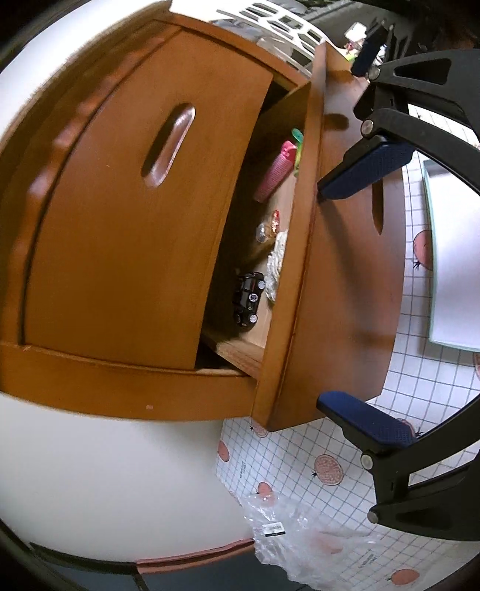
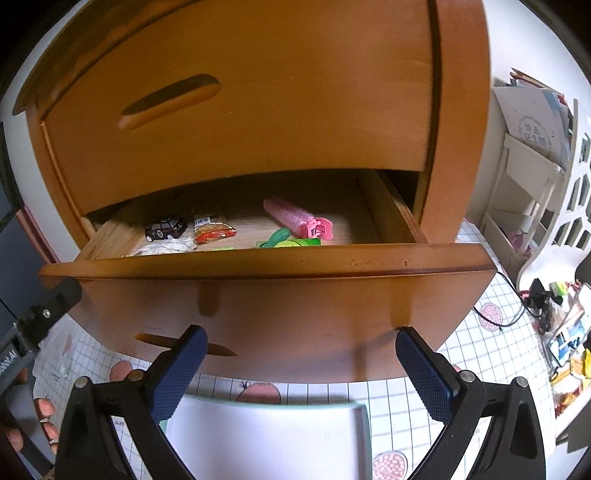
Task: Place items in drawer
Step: 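Push the drawer front shut with both tools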
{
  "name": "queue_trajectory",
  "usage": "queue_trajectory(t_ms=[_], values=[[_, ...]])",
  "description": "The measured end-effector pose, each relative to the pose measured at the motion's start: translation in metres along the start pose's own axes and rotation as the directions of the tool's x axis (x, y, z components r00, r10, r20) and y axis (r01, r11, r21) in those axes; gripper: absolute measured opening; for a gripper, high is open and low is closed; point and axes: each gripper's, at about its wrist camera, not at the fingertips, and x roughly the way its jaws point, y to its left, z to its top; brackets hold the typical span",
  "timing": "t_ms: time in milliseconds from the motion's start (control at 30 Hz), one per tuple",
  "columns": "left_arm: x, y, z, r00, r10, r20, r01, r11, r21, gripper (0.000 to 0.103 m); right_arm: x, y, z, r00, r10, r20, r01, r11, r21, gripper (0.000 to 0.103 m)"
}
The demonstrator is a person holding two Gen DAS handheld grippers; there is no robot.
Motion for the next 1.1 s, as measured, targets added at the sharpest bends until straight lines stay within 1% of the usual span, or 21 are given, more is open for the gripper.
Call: queue_trajectory(t_ms=[233, 500, 600, 700, 833, 1000, 1100], values=[[0.03, -0.007, 0.018, 1.0, 0.017, -0.001, -0.017, 1.0, 0.017, 0.103, 0.019, 0.003, 0.013, 1.0, 0.0, 0.007, 0.0, 1.0, -0.021, 0.103], [0.048, -0.012, 0.025, 1.0, -0.007, 0.007, 0.007, 1.0, 0.026, 0.103, 0.029, 0.008, 0.011, 0.999, -0.037, 0.009, 0.038, 0.999, -0.017, 0.103], [0.052, -0.013, 0.025, 1.0, -0.011, 0.002, 0.011, 1.0, 0.02, 0.103, 0.03, 0.009, 0.006, 0.999, -0.033, 0.011, 0.033, 0.999, -0.016, 0.103], [0.053, -0.015, 0.025, 1.0, -0.007, 0.006, 0.006, 1.0, 0.022, 0.103, 0.033, 0.008, 0.005, 1.0, -0.021, 0.007, 0.021, 1.0, -0.011, 0.103], [0.052, -0.019, 0.02, 1.0, 0.004, -0.006, -0.004, 1.0, 0.026, 0.103, 0.029, 0.009, -0.006, 1.0, -0.015, -0.004, 0.015, 1.0, -0.012, 0.103], [0.041, -0.024, 0.01, 1.0, -0.003, -0.018, 0.003, 1.0, 0.026, 0.103, 0.014, 0.011, -0.023, 1.0, -0.011, -0.012, 0.011, 1.0, -0.015, 0.103], [0.027, -0.029, 0.003, 1.0, -0.007, -0.02, 0.008, 0.999, 0.036, 0.103, 0.0, 0.013, -0.03, 1.0, -0.012, -0.005, 0.012, 1.0, -0.012, 0.103]])
